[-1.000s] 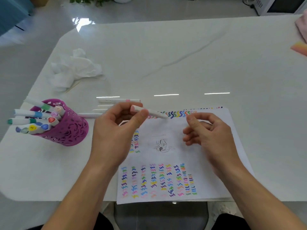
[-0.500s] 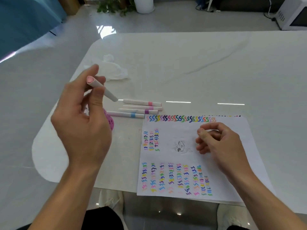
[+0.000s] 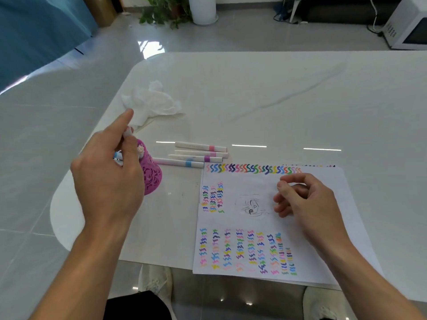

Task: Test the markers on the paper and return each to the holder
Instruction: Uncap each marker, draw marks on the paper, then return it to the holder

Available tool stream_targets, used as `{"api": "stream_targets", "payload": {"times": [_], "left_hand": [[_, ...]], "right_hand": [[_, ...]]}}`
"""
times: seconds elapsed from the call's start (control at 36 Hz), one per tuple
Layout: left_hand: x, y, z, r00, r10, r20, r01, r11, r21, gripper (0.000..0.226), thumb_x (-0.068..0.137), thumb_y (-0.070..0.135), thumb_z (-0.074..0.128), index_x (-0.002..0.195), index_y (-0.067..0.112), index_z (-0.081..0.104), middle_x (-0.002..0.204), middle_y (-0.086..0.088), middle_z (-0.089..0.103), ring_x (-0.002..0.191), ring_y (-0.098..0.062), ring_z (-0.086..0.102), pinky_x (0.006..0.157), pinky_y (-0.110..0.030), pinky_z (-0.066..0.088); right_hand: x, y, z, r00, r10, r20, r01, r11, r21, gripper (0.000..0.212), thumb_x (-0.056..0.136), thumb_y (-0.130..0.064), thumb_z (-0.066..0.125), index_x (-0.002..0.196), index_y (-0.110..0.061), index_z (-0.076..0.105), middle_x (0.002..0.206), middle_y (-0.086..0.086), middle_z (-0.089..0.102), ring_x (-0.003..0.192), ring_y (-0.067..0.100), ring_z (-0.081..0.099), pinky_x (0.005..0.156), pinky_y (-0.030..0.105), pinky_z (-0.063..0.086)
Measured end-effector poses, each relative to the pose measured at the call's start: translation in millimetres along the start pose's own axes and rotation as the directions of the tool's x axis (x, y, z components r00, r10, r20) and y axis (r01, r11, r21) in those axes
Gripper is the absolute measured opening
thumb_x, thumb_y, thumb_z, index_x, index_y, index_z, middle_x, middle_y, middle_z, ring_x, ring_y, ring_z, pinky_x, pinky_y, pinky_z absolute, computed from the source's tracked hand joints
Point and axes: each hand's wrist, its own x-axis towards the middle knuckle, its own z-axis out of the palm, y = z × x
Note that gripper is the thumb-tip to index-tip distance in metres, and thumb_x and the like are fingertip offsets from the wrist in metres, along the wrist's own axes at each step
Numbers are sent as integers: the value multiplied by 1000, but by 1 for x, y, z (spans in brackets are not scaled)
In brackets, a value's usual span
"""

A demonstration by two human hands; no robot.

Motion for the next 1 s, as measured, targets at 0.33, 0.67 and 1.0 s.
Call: {"api": "stream_targets", "payload": {"times": [0.33,0.67,1.0], "left_hand": [[-3,-1,7,996,-23,84,4,976,220,37,99,14,48,133,11,64,123,-10,67,113,-31,59,102,-48,48],[-8,10,14,961,271,56,-277,946,170,34,96,9,60,129,10,64,122,-10,67,112,-25,56,94,-26,42],[-26,12,57,889,260,377,-309,948,75,29,91,4,64,117,16,71,111,-2,70,105,-21,61,83,-29,47]], "right_hand": [[-1,-1,-1,1000,-1,-9,1,1000,30,3,101,-19,66,103,-20,69,75,3,76,61,18,72,61,33,57],[0,-3,-6,1000,-1,-27,1,999,33,4,102,-18,65,103,-19,69,75,2,76,61,19,73,62,34,58],[4,1,-12,999,0,-36,1,1000,22,7,102,-17,64,102,-23,68,75,0,76,61,18,72,62,33,57]]}}
